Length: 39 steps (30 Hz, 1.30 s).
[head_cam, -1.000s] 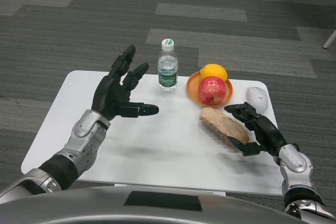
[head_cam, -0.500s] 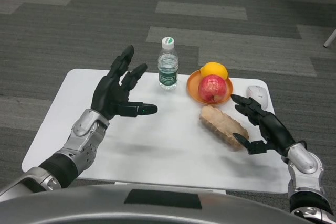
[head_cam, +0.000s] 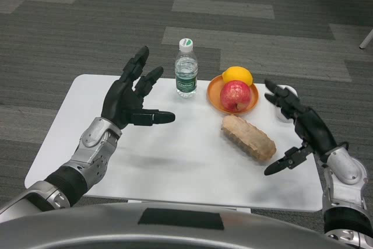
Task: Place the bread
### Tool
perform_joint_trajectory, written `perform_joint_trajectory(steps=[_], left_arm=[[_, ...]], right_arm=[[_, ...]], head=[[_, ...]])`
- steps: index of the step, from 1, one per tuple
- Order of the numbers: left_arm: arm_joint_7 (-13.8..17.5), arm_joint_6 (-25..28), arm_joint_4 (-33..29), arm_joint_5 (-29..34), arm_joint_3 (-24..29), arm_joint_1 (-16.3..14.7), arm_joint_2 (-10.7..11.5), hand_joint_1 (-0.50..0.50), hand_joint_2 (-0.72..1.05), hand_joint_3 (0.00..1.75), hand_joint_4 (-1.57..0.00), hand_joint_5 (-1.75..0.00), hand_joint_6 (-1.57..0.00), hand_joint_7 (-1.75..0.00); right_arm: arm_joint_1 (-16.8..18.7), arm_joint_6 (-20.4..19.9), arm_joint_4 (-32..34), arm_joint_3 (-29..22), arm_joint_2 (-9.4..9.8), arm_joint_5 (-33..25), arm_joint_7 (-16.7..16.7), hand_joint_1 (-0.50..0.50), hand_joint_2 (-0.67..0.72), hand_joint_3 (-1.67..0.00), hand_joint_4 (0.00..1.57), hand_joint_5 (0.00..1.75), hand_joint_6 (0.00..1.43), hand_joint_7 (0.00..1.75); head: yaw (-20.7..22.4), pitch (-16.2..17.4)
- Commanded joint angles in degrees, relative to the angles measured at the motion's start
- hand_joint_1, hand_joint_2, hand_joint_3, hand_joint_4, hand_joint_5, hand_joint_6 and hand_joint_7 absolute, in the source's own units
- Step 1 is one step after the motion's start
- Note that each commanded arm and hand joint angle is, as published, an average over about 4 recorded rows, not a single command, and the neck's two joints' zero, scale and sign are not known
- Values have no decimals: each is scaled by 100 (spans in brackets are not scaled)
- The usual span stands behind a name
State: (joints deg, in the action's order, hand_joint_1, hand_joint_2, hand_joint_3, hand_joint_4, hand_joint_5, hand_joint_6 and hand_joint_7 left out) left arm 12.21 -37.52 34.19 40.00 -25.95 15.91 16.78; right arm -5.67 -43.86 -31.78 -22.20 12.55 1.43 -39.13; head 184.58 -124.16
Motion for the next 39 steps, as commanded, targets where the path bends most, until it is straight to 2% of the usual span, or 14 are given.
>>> perform_joint_trajectory(steps=[1, 4, 8, 13, 19, 24, 27, 34, 36, 39], left_arm=[[9, 34, 118, 17, -42, 127, 36, 50, 52, 0, 0, -41, 0, 0], [9, 34, 147, 17, -37, 169, 5, 50, 49, 2, 0, -41, 0, 0], [9, 34, 153, 8, -20, 193, -17, 50, 49, 4, 0, -41, 0, 0], [9, 30, 136, -14, 55, 193, -74, 50, 52, 2, 0, -41, 0, 0], [9, 25, 131, -36, 103, 193, -104, 50, 49, 9, 0, -41, 0, 0], [9, 19, 131, -43, 123, 193, -120, 50, 52, 9, 0, -41, 0, 0], [9, 17, 131, -45, 121, 193, -122, 50, 52, 4, 0, -41, 0, 0], [9, -1, 131, -45, 108, 193, -122, 50, 47, 9, 0, -41, 0, 0], [9, -1, 131, -45, 108, 193, -122, 50, 49, 4, 0, -41, 0, 0], [9, -1, 131, -45, 108, 193, -122, 50, 52, 4, 0, -41, 0, 0]], right_arm=[[-123, 190, 234, -56, -205, -258, 270, -49, 34, 0, 0, 27, 0, 7], [-378, 209, 234, -30, -367, -490, 703, -46, 30, 0, 0, 19, 0, 7], [-637, 234, 185, 71, -504, -763, 1228, -46, 0, 0, 0, 19, 0, 7], [-918, 247, 93, 309, -556, -926, 1844, -42, -3, -8, 0, 19, 0, 7], [-1072, 238, 45, 427, -609, -943, 2006, -42, -3, -8, 0, 19, 0, 7], [-1037, 238, 108, 515, -607, -950, 2066, -46, -3, -8, 0, 19, 0, 7], [-1006, 238, 137, 546, -609, -956, 2081, -46, -8, -4, 0, 19, 0, 7], [-953, 238, 203, 630, -620, -967, 2092, -46, -3, -6, 0, 19, 0, 7], [-942, 238, 212, 636, -627, -974, 2088, -46, -3, -2, 0, 19, 0, 7], [-934, 238, 210, 638, -633, -994, 2085, -46, -3, -6, 0, 19, 0, 7]], head=[[-19, -70], [16, -203], [79, -312], [165, -511], [121, -588], [99, -602], [98, -604], [104, -572], [116, -551], [131, -552]])
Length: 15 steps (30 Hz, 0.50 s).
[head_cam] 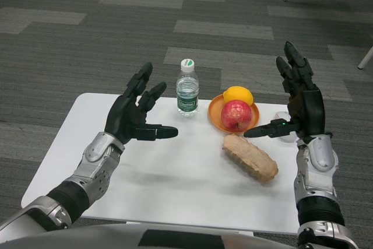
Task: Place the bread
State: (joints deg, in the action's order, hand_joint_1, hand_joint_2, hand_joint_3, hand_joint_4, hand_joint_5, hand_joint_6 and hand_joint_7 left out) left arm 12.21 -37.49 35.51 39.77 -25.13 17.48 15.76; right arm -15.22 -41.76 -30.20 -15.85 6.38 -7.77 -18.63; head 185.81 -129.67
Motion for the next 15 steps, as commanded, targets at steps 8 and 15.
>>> perform_joint_trajectory(steps=[8, 15], left_arm=[[9, 5, 0, -22, 26, 54, 4, 50, 47, 2, 0, -41, 0, 0], [9, -21, -9, -33, 28, 39, -14, 50, 49, 2, 0, -41, 0, 0]], right_arm=[[37, 27, 50, -6, -67, -93, 35, -46, -3, -4, 0, 19, 0, 7], [57, 27, 69, 27, -45, -93, 35, -46, -10, -8, 0, 19, 0, 7]], head=[[6, 12], [40, 10]])
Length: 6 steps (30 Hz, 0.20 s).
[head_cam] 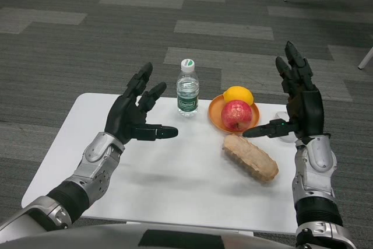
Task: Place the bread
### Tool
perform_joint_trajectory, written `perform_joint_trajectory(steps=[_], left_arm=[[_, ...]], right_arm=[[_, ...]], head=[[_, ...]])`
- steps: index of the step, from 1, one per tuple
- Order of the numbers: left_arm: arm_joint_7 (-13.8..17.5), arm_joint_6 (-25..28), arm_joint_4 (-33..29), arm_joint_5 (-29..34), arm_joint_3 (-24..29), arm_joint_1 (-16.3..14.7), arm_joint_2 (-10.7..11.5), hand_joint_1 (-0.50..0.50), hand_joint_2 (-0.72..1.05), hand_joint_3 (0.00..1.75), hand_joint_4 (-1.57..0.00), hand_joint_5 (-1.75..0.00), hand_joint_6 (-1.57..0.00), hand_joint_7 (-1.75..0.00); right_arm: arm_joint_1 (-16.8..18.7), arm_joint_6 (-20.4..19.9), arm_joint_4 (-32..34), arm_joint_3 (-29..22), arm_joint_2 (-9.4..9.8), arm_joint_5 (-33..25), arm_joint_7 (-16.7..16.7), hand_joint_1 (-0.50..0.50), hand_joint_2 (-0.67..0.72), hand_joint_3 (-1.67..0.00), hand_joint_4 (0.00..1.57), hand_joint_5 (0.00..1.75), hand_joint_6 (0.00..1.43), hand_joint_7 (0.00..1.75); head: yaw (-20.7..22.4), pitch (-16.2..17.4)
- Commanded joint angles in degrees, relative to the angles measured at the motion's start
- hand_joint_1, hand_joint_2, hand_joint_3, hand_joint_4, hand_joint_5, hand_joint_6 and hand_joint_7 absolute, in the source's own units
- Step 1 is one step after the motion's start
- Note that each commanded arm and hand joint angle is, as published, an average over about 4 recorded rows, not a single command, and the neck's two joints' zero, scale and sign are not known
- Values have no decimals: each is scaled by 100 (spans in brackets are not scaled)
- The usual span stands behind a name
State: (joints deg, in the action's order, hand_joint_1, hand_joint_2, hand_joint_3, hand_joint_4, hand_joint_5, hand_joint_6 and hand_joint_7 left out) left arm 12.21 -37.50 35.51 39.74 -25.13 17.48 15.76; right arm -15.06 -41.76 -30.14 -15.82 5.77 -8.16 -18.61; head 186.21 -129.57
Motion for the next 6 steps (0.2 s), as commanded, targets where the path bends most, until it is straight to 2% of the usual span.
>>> perform_joint_trajectory(steps=[1, 6], left_arm=[[9, -30, -9, -32, 30, 32, -21, 50, 52, 0, 0, -41, 0, 0], [18, -79, 0, -37, 43, 19, -59, 50, 52, 6, 0, -41, 0, 0]], right_arm=[[42, 27, 70, 40, 29, -55, 32, -46, -10, -8, 0, 19, 0, 7], [61, 27, 93, 114, 70, -55, 32, -46, -8, -5, 0, 19, 0, 2]], head=[[2, -37], [40, -131]])
